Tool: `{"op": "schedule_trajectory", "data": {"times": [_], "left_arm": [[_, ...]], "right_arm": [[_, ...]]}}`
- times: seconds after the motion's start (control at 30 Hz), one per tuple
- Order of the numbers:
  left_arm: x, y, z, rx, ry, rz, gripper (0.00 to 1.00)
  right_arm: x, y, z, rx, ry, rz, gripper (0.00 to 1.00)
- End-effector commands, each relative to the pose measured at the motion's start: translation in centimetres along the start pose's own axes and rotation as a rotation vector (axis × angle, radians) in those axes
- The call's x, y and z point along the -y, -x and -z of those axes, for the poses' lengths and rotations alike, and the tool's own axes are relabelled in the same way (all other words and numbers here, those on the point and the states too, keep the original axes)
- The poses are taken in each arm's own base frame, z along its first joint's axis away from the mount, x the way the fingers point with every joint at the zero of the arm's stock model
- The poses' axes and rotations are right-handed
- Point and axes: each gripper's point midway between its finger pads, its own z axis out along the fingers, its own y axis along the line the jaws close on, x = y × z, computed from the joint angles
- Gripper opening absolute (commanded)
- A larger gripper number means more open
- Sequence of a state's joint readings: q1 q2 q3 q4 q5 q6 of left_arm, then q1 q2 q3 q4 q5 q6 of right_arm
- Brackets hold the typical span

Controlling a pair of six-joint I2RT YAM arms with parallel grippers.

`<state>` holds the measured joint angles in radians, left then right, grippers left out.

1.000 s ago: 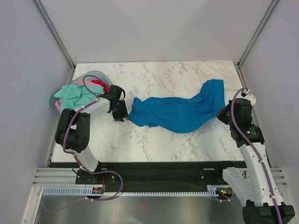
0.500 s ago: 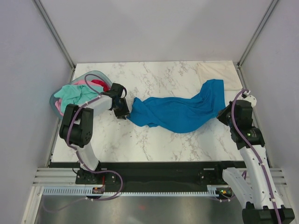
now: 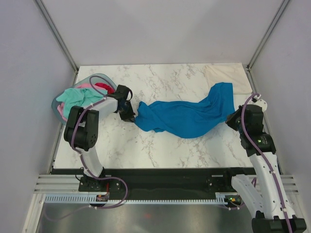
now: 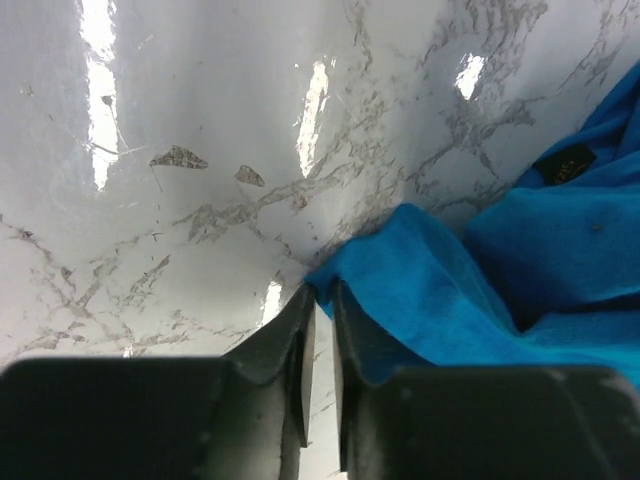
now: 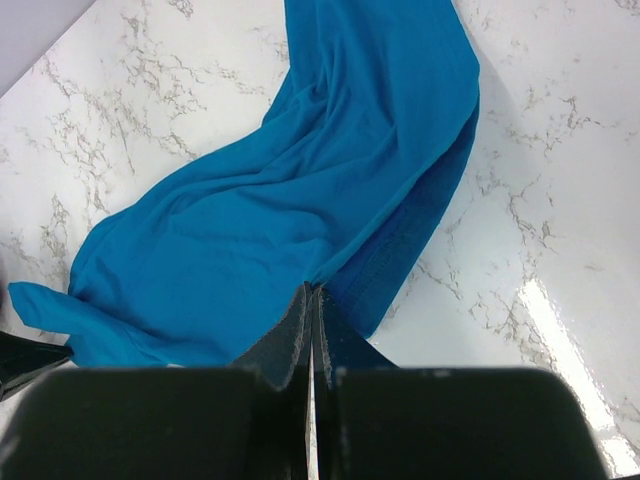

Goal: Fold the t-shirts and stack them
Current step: Flatten the tshirt out

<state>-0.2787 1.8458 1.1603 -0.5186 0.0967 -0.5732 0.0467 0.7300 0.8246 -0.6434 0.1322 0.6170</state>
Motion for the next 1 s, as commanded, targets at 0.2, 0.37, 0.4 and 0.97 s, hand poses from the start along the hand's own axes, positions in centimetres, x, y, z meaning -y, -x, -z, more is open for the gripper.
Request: {"op": "schedule_trajectory", "data": {"times": [0.2, 0.37, 0.4, 0.97], "left_arm": [[0.2, 0.4, 0.8, 0.005, 0.006, -0.032, 0.02], [4.4, 3.6, 9.5, 0.178, -0.166, -0.107, 0.02], [5.6, 4.5, 12.7, 0.250, -0.217, -0.129, 0.02], [6.0, 1.6, 51.2, 1.019, -0.611, -0.069, 0.02]], "right_arm": [[-0.6, 0.4, 0.3, 0.014, 0.032, -0.007, 0.00], [-1.5, 1.7, 0.6, 0.027, 0.040, -0.022, 0.00], [-1.9, 2.3, 0.8, 0.037, 0.047, -0.024, 0.00], [-6.9, 17.9, 19.5, 0.517, 0.234, -0.173, 0.00]]}}
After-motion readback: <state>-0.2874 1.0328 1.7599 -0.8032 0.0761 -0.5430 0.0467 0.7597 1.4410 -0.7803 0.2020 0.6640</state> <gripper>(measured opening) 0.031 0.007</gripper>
